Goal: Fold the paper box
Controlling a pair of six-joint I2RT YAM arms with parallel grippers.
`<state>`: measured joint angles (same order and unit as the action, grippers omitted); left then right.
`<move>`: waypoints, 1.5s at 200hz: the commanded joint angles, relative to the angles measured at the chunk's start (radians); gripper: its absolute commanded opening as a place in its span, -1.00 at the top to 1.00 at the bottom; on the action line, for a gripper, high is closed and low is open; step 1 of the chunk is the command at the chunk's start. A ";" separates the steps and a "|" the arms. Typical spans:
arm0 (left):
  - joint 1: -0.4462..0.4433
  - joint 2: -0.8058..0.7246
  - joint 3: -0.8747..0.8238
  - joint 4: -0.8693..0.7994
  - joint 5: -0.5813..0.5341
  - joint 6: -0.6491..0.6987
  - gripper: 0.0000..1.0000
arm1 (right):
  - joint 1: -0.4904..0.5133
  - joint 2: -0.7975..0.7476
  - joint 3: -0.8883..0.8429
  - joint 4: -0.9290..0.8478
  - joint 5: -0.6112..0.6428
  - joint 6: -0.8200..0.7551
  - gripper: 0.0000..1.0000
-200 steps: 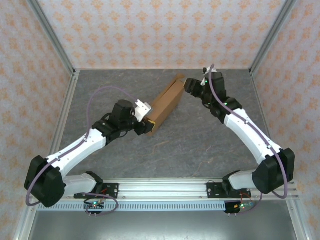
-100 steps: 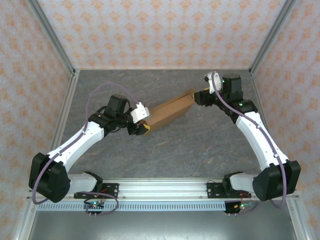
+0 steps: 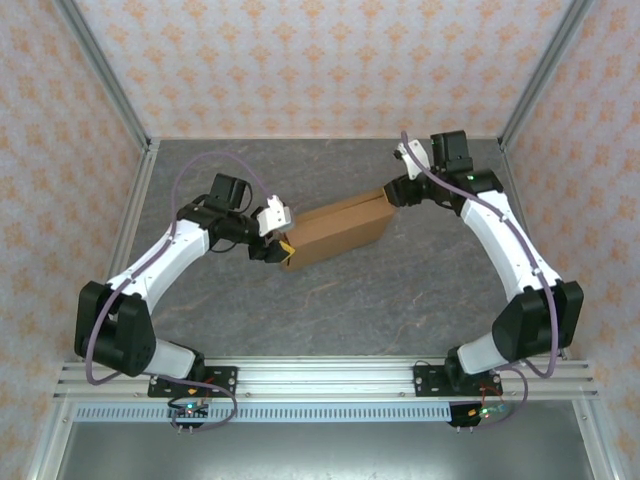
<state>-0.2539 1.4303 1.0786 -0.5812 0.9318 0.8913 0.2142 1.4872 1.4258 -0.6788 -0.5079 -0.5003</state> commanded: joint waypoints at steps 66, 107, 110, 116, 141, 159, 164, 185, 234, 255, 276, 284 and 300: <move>0.030 0.053 0.055 -0.084 0.081 0.086 -0.13 | -0.042 0.125 0.127 -0.192 -0.057 -0.185 0.14; 0.030 0.069 0.063 -0.088 0.084 0.086 -0.14 | -0.041 0.172 0.165 -0.213 -0.053 -0.198 0.52; 0.030 0.071 0.064 -0.088 0.084 0.086 -0.14 | -0.042 0.172 0.166 -0.212 -0.052 -0.198 0.55; 0.030 0.074 0.066 -0.090 0.082 0.086 -0.14 | -0.041 0.175 0.167 -0.211 -0.052 -0.197 0.60; 0.030 0.086 0.073 -0.082 0.075 0.070 -0.15 | -0.041 0.175 0.169 -0.209 -0.060 -0.180 0.71; 0.030 0.091 0.079 -0.071 0.066 0.042 -0.18 | -0.041 0.176 0.177 -0.211 -0.067 -0.142 0.83; 0.030 0.091 0.078 -0.066 0.064 0.035 -0.19 | -0.041 0.177 0.179 -0.212 -0.067 -0.127 0.84; 0.030 0.090 0.076 -0.043 0.059 0.002 -0.21 | -0.032 0.183 0.196 -0.210 -0.045 -0.039 0.87; 0.027 0.095 0.075 -0.036 0.061 -0.011 -0.23 | 0.021 0.216 0.266 -0.268 0.070 0.113 0.87; 0.021 0.099 0.075 -0.037 0.051 -0.011 -0.21 | 0.039 0.242 0.307 -0.309 0.130 0.167 0.86; 0.014 0.101 0.078 -0.039 0.040 -0.014 -0.19 | 0.044 0.260 0.335 -0.334 0.161 0.228 0.85; 0.013 0.101 0.078 -0.037 0.036 -0.016 -0.18 | 0.044 0.262 0.340 -0.334 0.168 0.253 0.85; 0.009 0.099 0.078 -0.037 0.033 -0.021 -0.16 | 0.044 0.262 0.336 -0.328 0.163 0.300 0.86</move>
<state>-0.2340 1.5272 1.1328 -0.6239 0.9775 0.8871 0.2577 1.7443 1.7329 -0.9699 -0.3977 -0.3126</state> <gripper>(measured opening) 0.587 0.073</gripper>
